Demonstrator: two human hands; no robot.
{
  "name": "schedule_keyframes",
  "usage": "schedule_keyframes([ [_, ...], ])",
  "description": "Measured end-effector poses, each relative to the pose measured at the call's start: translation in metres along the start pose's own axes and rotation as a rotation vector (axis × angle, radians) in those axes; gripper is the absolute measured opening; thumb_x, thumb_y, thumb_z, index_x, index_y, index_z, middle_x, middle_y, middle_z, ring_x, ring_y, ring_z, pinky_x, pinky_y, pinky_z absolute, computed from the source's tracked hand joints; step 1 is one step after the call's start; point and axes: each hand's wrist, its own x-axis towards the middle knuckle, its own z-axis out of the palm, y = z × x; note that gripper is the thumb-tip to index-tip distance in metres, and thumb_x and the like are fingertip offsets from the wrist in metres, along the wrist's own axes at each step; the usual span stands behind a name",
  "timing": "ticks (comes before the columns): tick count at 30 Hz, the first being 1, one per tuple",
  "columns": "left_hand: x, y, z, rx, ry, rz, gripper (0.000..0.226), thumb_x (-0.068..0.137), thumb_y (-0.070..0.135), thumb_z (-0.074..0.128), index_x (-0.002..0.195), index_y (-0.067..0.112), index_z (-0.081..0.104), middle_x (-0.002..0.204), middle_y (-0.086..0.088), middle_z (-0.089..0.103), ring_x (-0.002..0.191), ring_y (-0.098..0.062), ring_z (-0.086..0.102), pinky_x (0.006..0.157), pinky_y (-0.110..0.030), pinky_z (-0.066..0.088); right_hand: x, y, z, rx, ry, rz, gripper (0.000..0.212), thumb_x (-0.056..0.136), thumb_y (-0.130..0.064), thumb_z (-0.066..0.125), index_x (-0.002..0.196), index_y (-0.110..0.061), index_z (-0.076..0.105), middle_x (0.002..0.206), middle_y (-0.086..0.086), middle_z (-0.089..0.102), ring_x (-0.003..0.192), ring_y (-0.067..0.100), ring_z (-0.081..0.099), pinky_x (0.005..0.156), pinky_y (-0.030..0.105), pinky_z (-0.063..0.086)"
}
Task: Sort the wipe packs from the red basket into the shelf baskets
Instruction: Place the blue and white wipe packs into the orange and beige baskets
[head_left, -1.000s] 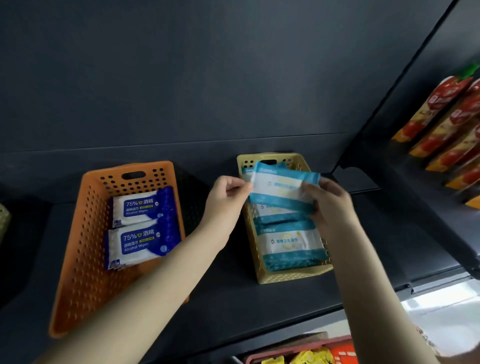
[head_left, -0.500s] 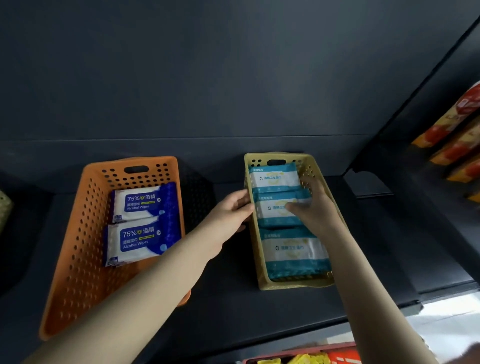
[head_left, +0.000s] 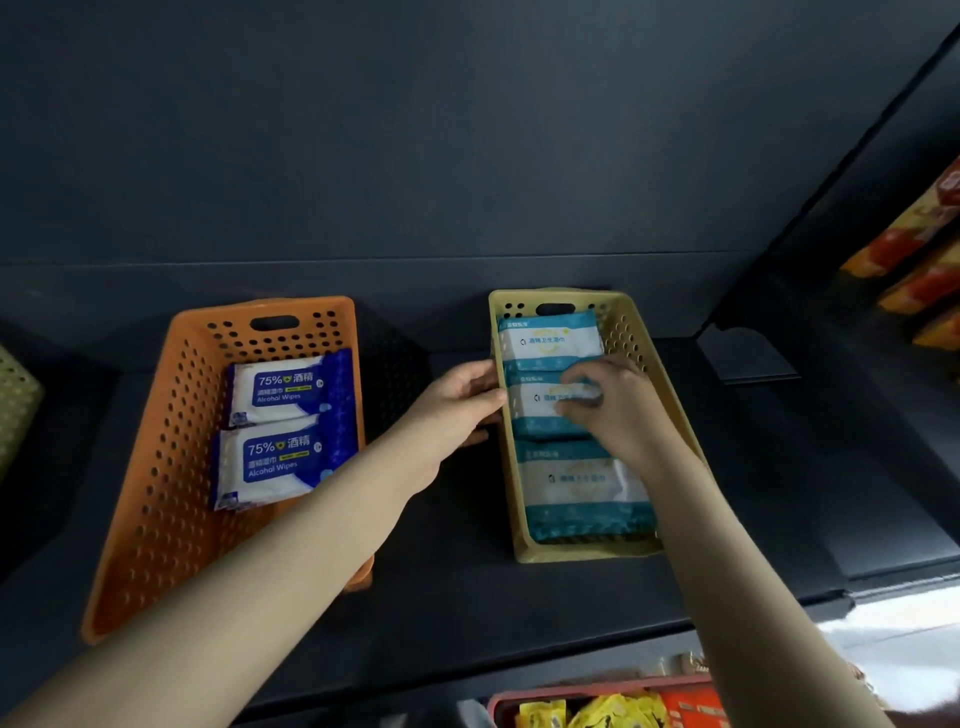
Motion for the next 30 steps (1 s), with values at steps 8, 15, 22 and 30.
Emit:
schedule_keyframes([
  [8, -0.059, 0.024, -0.031, 0.438, 0.113, 0.308, 0.034, 0.097, 0.023, 0.054, 0.130, 0.024, 0.055, 0.128, 0.009, 0.060, 0.116, -0.004, 0.054, 0.096, -0.022, 0.042, -0.079, -0.036, -0.031, 0.085, 0.267, -0.042, 0.032, 0.092, -0.027, 0.063, 0.123, -0.019, 0.063, 0.112, -0.004, 0.068, 0.102, 0.012, 0.063, 0.087, 0.024, 0.048],
  [15, -0.188, -0.033, -0.059, 0.467, -0.114, 0.502, 0.022, 0.097, 0.020, 0.052, 0.114, 0.032, 0.060, 0.116, 0.014, 0.065, 0.106, 0.002, 0.061, 0.092, -0.019, 0.047, -0.244, -0.074, 0.028, 0.145, 0.423, 0.028, 0.026, 0.092, -0.022, 0.062, 0.116, -0.015, 0.067, 0.106, -0.003, 0.070, 0.095, 0.009, 0.065, 0.082, 0.022, 0.048],
  [22, -0.290, -0.153, -0.080, 0.499, -0.261, 0.357, 0.021, 0.098, 0.021, 0.052, 0.115, 0.028, 0.062, 0.114, 0.016, 0.065, 0.105, 0.005, 0.059, 0.086, -0.007, 0.042, -0.397, -0.083, 0.124, 0.149, 0.293, 0.208, 0.026, 0.090, -0.016, 0.064, 0.115, -0.015, 0.068, 0.107, 0.001, 0.072, 0.099, 0.014, 0.067, 0.086, 0.023, 0.050],
  [30, -0.308, -0.255, -0.044, 0.451, -0.345, 0.015, 0.021, 0.098, 0.018, 0.052, 0.117, 0.016, 0.062, 0.118, 0.000, 0.065, 0.107, -0.014, 0.060, 0.083, -0.021, 0.043, -0.491, -0.033, 0.188, 0.267, 0.151, 0.571, 0.024, 0.091, -0.010, 0.057, 0.112, -0.011, 0.068, 0.104, 0.002, 0.071, 0.096, 0.019, 0.068, 0.082, 0.025, 0.050],
])
